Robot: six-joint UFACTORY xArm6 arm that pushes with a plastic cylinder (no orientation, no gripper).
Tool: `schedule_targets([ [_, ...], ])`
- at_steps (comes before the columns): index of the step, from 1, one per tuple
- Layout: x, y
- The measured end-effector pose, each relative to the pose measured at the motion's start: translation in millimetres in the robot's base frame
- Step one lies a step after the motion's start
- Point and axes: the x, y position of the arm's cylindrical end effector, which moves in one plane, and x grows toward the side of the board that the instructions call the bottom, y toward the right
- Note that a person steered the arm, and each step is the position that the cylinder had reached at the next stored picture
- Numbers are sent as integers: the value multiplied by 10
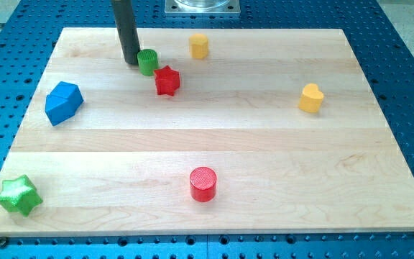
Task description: Move the red star into the green circle
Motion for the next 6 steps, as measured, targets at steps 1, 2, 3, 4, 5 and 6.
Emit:
schedule_targets([
  [1,-139,124],
  [2,86,368],
  [3,417,421],
  [4,298,753],
  [5,375,850],
  [6,527,880],
])
